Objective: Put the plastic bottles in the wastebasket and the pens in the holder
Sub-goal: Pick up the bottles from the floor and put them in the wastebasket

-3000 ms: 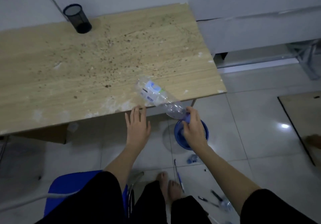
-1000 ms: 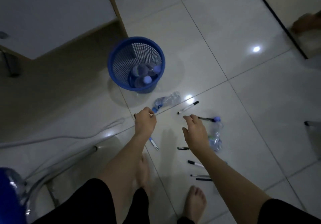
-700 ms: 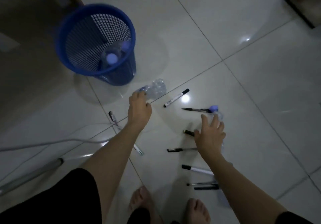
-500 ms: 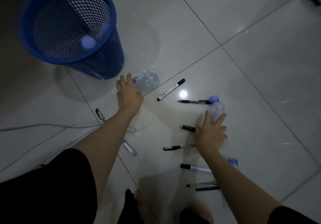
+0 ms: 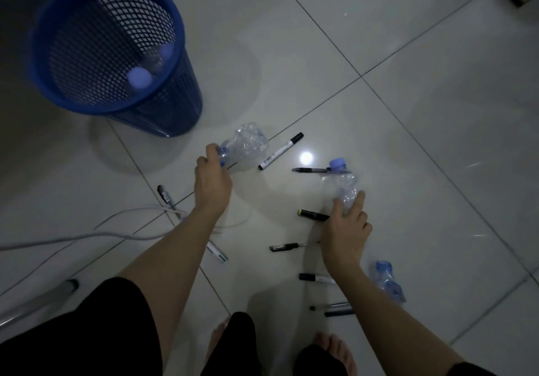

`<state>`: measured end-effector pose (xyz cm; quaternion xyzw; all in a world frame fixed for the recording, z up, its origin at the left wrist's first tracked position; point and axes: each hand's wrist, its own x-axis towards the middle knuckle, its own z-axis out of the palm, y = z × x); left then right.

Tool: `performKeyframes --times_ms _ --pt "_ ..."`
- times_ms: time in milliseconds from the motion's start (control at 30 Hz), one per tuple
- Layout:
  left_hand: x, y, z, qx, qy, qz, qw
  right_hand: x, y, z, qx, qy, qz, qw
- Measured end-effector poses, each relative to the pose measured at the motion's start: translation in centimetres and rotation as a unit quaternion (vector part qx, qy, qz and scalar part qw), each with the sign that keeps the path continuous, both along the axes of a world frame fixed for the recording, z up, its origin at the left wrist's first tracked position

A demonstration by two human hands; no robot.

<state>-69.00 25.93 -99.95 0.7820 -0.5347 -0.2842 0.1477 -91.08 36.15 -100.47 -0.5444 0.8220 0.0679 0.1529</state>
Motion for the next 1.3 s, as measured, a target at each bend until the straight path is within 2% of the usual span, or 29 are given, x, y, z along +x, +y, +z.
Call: performKeyframes --times_ms 167,267,367,467,600,700,833,1067,1300 --pt "0.2 4.1 4.7 -0.040 0.071 0.067 0.994 2.7 0.6 4.5 -0.034 -0.112 0.062 0.991" --pt "1.2 6.2 8.3 -0.084 0.153 0.118 0.978 4.9 0.6 7.4 -0.052 -0.170 0.101 0.979" --pt "3.6 6.7 11.9 -0.156 0.178 0.170 0.956 7.2 0.3 10.0 -0.067 -0.204 0.149 0.965" --pt "6.8 5.2 15.3 -0.230 0.170 0.220 0.933 9.5 -0.8 11.9 -0.087 -0.244 0.176 0.950" --pt "11.4 1.6 18.0 -0.283 0.096 0.247 0.922 13.5 -3.1 14.3 -0.126 -0.319 0.182 0.922" --pt "12.7 -1.0 18.8 -0.273 0.073 0.221 0.934 15.9 -5.1 15.7 -0.156 -0.379 0.200 0.890" --pt "14.8 -5.2 18.6 -0.241 0.041 0.191 0.951 19.9 -9.2 16.9 -0.186 -0.385 0.228 0.875" --pt "16.1 -9.4 16.9 -0.142 0.009 0.218 0.965 23.2 -15.2 17.3 -0.181 -0.316 0.268 0.892" --pt "16.5 -9.6 15.2 -0.085 -0.082 0.108 0.987 24.3 -18.0 17.0 -0.159 -0.273 0.265 0.911"
